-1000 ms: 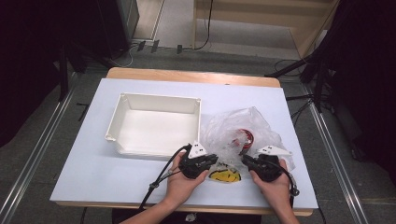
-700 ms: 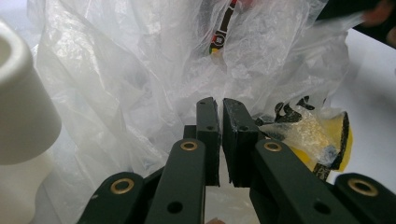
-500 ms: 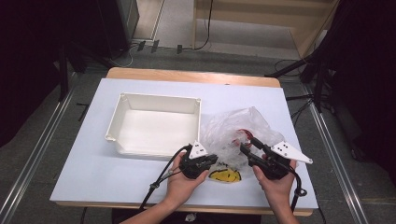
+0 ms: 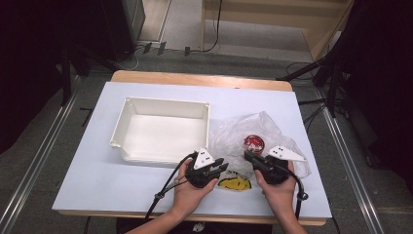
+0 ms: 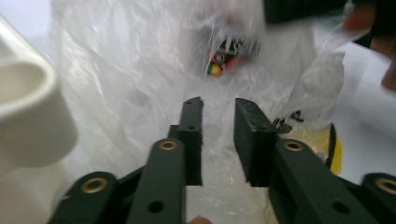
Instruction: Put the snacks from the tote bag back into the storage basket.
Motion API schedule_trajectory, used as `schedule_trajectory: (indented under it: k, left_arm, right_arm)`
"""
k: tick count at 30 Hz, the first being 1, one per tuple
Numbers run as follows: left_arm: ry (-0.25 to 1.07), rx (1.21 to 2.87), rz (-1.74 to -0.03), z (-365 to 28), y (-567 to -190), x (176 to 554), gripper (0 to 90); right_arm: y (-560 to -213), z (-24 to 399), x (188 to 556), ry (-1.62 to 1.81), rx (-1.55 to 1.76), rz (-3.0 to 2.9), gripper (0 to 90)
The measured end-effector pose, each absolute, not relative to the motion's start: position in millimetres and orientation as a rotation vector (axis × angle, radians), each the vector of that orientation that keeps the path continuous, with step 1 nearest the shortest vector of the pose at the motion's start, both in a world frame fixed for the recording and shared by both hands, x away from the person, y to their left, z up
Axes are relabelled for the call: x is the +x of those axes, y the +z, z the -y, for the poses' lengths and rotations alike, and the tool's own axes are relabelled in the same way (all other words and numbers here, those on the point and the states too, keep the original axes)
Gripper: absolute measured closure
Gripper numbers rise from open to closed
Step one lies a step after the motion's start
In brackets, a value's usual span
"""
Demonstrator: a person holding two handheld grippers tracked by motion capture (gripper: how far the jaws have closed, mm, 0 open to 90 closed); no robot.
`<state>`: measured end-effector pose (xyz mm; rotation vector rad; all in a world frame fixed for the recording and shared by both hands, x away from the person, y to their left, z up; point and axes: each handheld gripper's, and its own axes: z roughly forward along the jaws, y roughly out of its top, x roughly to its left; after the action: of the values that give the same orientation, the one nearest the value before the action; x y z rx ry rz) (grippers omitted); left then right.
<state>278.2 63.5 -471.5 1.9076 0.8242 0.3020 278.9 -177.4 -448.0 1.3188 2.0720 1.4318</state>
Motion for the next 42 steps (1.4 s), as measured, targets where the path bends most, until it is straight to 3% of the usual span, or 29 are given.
schedule_trajectory:
  k: [7,10,12,16,20,27,35,42]
  left_arm:
    - [0.287,1.839,-0.795,-63.2,-467.7,277.6,57.2]
    - [0.284,1.856,-0.808,-59.2,-469.4,280.1,56.0]
    - [0.299,1.877,-0.840,-58.7,-471.4,282.9,61.6]
    - [0.286,1.921,-0.900,-57.0,-474.6,288.5,75.0]
    - [0.301,1.958,-0.894,-53.3,-475.5,288.4,81.7]
    - [0.280,1.978,-0.891,-53.0,-475.7,289.2,84.0]
    - [0.272,1.980,-0.890,-53.1,-475.9,289.0,87.4]
    - [0.266,1.984,-0.890,-53.0,-476.1,289.1,88.8]
  right_arm:
    - [-483.3,162.3,281.6,1.304,1.394,-2.304,90.0]
    - [-485.9,153.4,283.0,1.289,1.366,-2.347,89.8]
    - [-485.6,152.4,282.4,1.310,1.352,-2.358,86.4]
    - [-479.6,163.7,277.6,1.367,1.359,-2.303,69.1]
    - [-463.6,181.4,272.1,1.432,1.349,-2.171,65.6]
    - [-444.3,197.2,266.5,1.389,1.343,-1.929,54.7]
    - [-457.1,198.4,284.9,1.260,1.409,-1.944,30.2]
    - [-466.1,189.8,298.8,1.216,1.428,-1.982,25.3]
